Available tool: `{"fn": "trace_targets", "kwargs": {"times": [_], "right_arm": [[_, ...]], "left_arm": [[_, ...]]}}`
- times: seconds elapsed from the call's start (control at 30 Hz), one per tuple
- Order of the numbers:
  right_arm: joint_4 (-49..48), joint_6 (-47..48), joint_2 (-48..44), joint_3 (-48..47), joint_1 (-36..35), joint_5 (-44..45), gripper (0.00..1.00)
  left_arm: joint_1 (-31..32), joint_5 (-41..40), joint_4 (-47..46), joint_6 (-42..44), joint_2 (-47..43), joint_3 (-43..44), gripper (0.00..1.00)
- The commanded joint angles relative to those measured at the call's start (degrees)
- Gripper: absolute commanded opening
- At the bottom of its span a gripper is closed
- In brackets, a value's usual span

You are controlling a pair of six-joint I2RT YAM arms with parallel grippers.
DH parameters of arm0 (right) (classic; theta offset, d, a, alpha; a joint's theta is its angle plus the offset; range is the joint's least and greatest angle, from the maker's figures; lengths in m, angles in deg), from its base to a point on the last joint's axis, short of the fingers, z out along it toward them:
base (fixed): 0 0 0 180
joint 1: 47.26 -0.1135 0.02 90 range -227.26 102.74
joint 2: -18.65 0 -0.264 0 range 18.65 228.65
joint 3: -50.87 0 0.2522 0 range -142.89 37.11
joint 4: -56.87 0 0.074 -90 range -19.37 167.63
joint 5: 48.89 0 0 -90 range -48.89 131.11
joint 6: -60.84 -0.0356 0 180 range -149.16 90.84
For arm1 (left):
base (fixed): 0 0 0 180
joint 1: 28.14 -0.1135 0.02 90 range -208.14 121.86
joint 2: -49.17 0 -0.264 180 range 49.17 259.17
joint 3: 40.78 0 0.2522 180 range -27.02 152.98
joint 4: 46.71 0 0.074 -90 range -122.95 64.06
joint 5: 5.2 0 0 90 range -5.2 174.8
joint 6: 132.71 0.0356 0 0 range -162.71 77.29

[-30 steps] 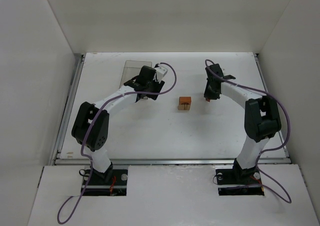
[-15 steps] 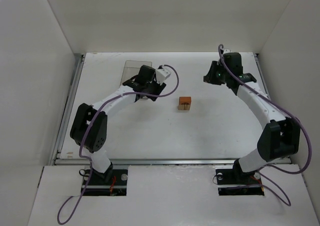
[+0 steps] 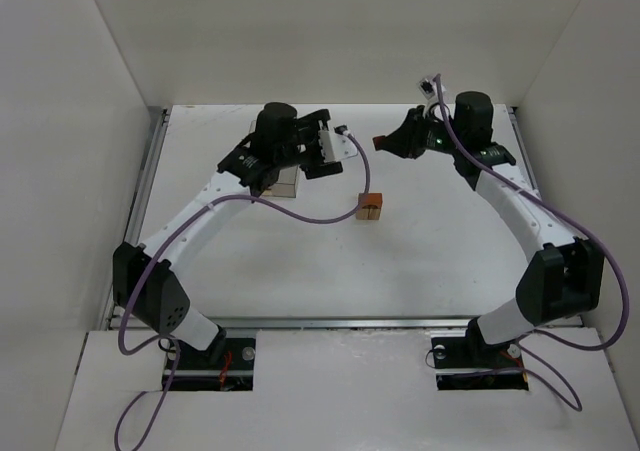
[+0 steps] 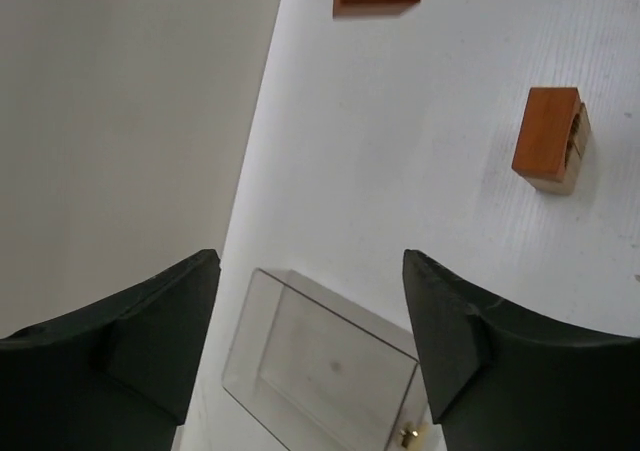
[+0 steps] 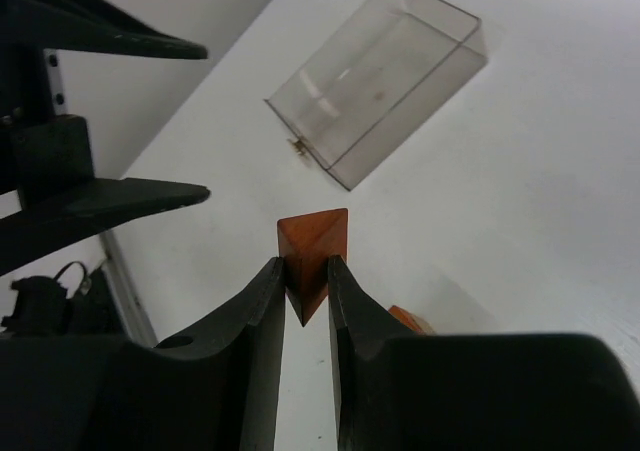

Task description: Build the wood block tower

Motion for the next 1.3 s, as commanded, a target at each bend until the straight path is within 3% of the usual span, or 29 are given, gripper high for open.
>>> {"fn": "trace_targets", "kwargs": {"times": [0.0, 0.1, 0.17, 0.2, 0.4, 0.57, 0.73, 1.03, 1.13, 1.27], "right_arm": [[-11.3, -2.2, -2.9, 2.5, -0.1, -11.2, 0.00], [-15.5, -5.8, -3.6, 4.6, -0.1, -12.6, 0.00], [-17.5, -7.5, -4.2, 5.9, -0.1, -12.6, 0.00], [-20.9, -10.1, -4.2, 6.6, -0.1, -12.6, 0.00], [-25.9, -13.9, -4.7, 8.5, -0.1, -13.3, 0.00], [-25.9, -14.5, -4.7, 9.6, -1.3, -13.3, 0.00], [-25.9, -14.5, -4.7, 10.2, -2.4, -13.3, 0.00], [-24.1, -13.9, -5.2, 10.7, -2.4, -13.3, 0.00], [-24.1, -13.9, -5.2, 10.7, -2.9, -13.3, 0.00], [-23.5, -13.4, -5.2, 10.7, -2.9, -13.3, 0.00]], "left_arm": [[0.8, 8.4, -5.1, 5.2, -1.7, -0.6, 0.73], [2.8, 7.2, -11.9, 3.9, -3.3, -5.7, 0.79], [4.4, 6.1, -15.8, 3.3, -3.9, -7.9, 0.97], [5.0, 5.5, -16.7, 3.3, -3.9, -8.5, 1.00], [6.7, 1.9, -23.6, 0.4, -4.4, -10.3, 1.00], [7.8, 3.1, -23.6, -0.9, -3.8, -9.3, 1.00], [8.3, 3.6, -23.0, -1.4, -2.7, -8.7, 0.96], [8.3, 1.4, -23.6, 0.9, -1.0, -6.9, 0.76], [8.3, 2.6, -22.4, 2.0, -1.0, -6.9, 0.63], [8.3, 3.1, -22.4, 2.0, -1.0, -6.4, 0.60]]}}
